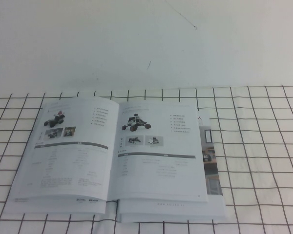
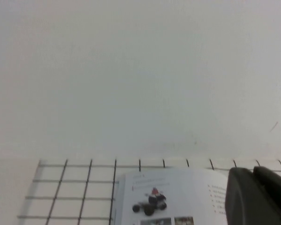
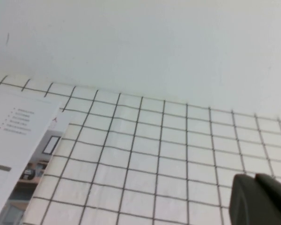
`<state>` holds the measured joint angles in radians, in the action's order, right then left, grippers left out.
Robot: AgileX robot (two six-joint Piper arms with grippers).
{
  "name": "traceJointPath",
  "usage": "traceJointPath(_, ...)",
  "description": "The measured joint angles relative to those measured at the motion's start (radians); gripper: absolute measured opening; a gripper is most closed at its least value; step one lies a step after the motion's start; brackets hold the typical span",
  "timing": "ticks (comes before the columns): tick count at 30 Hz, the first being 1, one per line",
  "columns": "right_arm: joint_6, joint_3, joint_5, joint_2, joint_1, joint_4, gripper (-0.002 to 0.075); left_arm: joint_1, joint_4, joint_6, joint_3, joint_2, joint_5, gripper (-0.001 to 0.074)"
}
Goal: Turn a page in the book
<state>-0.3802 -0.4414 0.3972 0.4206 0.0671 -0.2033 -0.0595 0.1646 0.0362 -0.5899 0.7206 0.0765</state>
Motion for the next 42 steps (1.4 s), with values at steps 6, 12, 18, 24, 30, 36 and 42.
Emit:
traceJointPath(6, -0.047, -0.007, 0.049, 0.146, 0.0, -0.088, 0.0, -0.034, 0.06, 0.003, -0.06, 0.197, 0.143, -0.0002)
traceJointPath(12, -0.273, -0.094, 0.206, 0.39, 0.0, -0.257, 0.0, -0.156, 0.069, 0.082, -0.188, 0.446, 0.302, -0.0002)
traceJointPath(18, -0.564, -0.219, 0.283, 0.677, 0.0, -0.566, 0.0, -0.213, 0.071, 0.183, -0.306, 0.695, 0.311, -0.0002)
traceJointPath(24, -0.671, -0.352, 0.284, 0.943, -0.094, -0.709, 0.0001, -0.205, 0.071, 0.153, -0.373, 0.88, 0.327, -0.0002)
traceJointPath(30, -0.675, -0.477, 0.217, 1.158, -0.3, -0.747, 0.0001, -0.19, 0.076, 0.076, -0.397, 1.007, 0.341, -0.0002)
traceJointPath(36, -0.671, -0.611, 0.193, 1.3, -0.421, -0.693, 0.0001, -0.19, 0.08, 0.0, -0.399, 1.05, 0.341, -0.0002)
traceJointPath(42, -0.521, -0.739, 0.185, 1.386, -0.444, -0.571, 0.0135, -0.188, 0.082, -0.048, -0.399, 1.052, 0.342, -0.0002)
